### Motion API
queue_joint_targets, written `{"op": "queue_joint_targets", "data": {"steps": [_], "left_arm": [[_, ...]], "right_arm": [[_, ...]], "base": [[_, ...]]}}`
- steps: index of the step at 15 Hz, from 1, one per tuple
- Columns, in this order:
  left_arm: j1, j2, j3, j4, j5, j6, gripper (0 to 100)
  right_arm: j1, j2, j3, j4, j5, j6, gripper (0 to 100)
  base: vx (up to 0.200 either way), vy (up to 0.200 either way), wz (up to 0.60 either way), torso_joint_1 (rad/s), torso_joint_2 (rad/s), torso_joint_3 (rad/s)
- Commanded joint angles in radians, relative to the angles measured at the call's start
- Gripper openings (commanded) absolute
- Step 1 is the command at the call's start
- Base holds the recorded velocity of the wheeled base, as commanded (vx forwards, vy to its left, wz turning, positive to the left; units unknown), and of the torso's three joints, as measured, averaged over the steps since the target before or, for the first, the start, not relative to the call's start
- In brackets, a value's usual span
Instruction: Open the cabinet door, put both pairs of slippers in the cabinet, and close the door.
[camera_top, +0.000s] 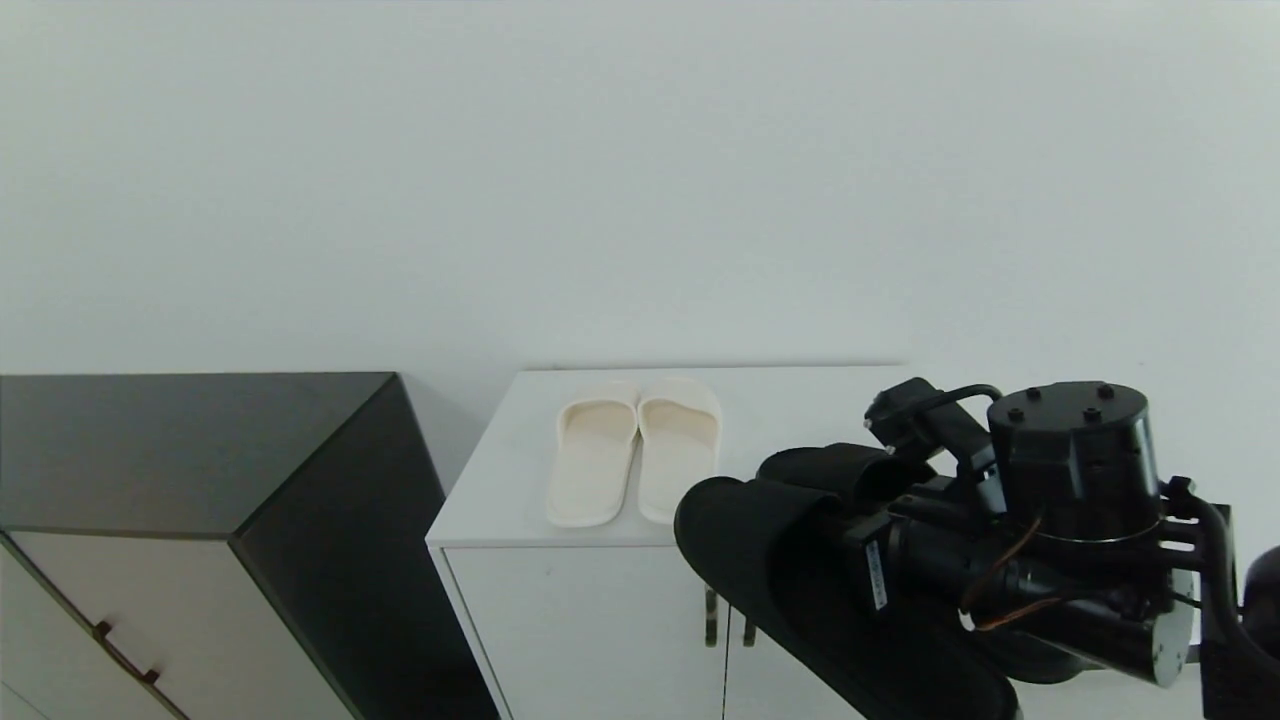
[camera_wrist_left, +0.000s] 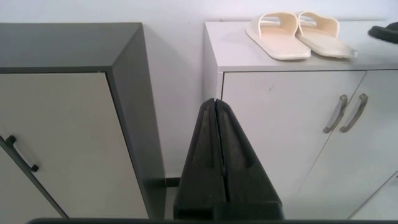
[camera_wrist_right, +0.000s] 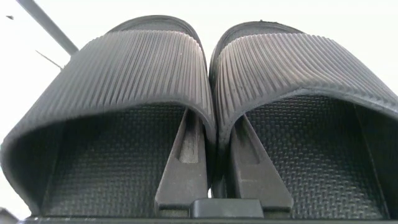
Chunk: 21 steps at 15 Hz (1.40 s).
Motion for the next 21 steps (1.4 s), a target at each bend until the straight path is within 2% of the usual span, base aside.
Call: {"op": "queue_joint_targets", "data": {"steps": [1,5,13,21], "left_arm": [[0.000,0.001,0.000,0.000,0.000,-0.001,0],[0.000,0.001,0.000,0.000,0.000,-0.001,0],[0.000,0.001,0.000,0.000,0.000,-0.003,0],[0.000,0.001,0.000,0.000,0.000,-0.003,0]], "right_arm": [[0.015,-0.052,0.020,0.001,0.012,0.000,0],[0.027,-0.057,0.040,-0.001,0.025,0.000,0],[0.031,-0.061,0.069,-0.001,0.045,-0.001,0],[0.030,-0.060,0.094,-0.001,0.043,-0.023,0]], "base": [[0.000,0.000,0.00,0.000,0.00,0.000],[0.000,0.000,0.00,0.000,0.00,0.000],[-0.200,0.000,0.00,0.000,0.00,0.004],[0.000,0.000,0.00,0.000,0.00,0.000]]}}
